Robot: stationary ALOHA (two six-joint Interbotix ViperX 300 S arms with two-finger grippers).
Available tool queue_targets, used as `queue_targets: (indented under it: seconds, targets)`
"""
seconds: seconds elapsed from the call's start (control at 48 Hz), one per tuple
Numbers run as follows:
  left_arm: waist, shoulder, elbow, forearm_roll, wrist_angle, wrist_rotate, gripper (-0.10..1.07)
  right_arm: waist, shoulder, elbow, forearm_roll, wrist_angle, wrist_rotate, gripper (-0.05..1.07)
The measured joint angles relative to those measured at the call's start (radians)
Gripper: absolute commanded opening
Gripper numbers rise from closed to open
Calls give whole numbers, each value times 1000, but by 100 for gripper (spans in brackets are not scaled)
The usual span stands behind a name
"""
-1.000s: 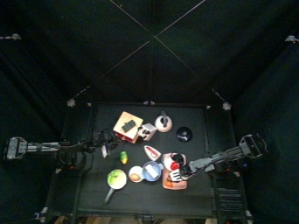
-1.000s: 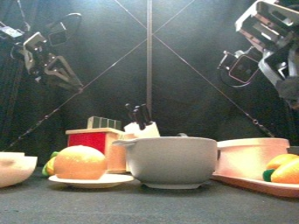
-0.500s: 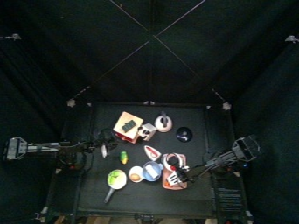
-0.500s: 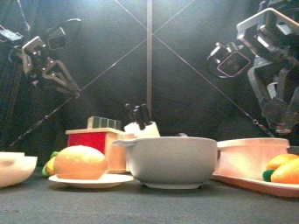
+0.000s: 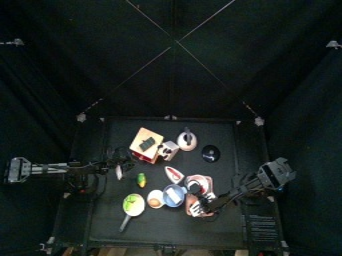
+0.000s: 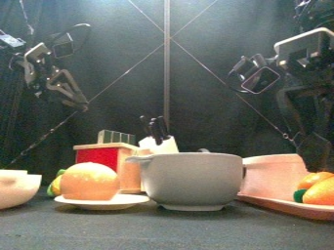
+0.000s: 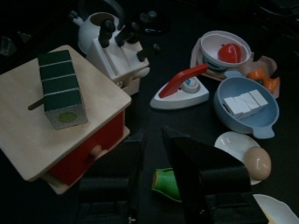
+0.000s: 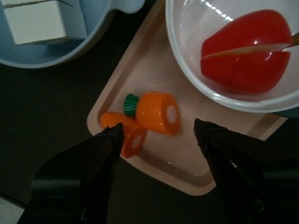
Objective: Grab carrot top
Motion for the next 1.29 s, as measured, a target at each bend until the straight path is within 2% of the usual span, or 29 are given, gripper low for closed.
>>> queue_targets:
  seconds: [0.396, 1.292]
  targets:
    - [3, 0, 3, -3, 2, 0, 66, -3, 37, -9, -54, -23, 3, 95]
    - [6, 0, 9, -12, 2, 0, 66, -11, 84, -14, -60, -35, -2, 94]
